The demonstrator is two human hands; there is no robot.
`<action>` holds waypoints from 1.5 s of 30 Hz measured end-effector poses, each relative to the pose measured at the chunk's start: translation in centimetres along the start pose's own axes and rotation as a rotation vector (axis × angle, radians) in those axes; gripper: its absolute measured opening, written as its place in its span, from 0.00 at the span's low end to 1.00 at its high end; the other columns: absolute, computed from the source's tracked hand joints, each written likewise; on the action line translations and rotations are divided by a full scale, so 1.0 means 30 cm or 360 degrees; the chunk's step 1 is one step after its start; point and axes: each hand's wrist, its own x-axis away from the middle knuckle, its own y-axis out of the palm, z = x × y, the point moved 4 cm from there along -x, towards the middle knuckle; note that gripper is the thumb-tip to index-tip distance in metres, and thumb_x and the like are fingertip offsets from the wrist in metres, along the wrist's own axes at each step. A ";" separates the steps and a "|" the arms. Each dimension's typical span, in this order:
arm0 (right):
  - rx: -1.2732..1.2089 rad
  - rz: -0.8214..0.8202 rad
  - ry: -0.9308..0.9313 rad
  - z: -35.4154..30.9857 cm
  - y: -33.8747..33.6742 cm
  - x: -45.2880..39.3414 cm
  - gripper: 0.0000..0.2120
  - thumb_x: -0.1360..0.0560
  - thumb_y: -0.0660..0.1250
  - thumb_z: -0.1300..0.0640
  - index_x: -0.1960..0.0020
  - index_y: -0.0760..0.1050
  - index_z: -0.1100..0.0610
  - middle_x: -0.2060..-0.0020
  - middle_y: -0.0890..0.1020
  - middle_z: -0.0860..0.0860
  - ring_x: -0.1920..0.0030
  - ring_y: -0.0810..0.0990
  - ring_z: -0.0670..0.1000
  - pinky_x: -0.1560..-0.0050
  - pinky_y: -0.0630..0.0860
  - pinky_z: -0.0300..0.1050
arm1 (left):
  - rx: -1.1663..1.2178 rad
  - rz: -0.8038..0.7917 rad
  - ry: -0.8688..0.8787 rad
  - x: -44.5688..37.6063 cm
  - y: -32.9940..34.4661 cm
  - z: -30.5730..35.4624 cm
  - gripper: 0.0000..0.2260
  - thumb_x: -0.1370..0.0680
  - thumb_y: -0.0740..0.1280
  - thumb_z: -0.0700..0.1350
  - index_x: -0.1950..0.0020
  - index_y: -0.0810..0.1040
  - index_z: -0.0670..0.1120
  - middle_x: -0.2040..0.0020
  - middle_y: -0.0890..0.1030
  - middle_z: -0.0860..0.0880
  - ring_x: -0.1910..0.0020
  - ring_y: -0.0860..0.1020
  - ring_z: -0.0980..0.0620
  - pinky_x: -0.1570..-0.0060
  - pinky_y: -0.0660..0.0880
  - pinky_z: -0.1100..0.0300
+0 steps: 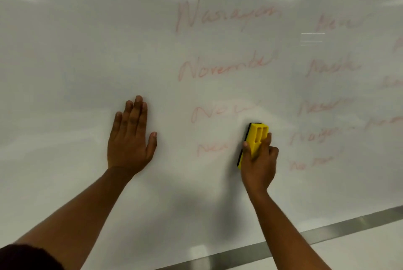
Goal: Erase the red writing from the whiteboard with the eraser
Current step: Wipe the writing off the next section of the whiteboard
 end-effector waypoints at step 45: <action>-0.0078 0.0096 -0.0703 -0.190 0.034 -0.053 0.37 0.26 0.75 0.42 0.22 0.68 0.52 0.52 0.68 0.48 0.54 0.74 0.53 0.60 0.72 0.45 | -0.0125 0.0117 0.0019 0.011 0.031 0.003 0.36 0.18 0.55 0.54 0.13 0.50 0.42 0.12 0.47 0.46 0.13 0.46 0.46 0.15 0.44 0.48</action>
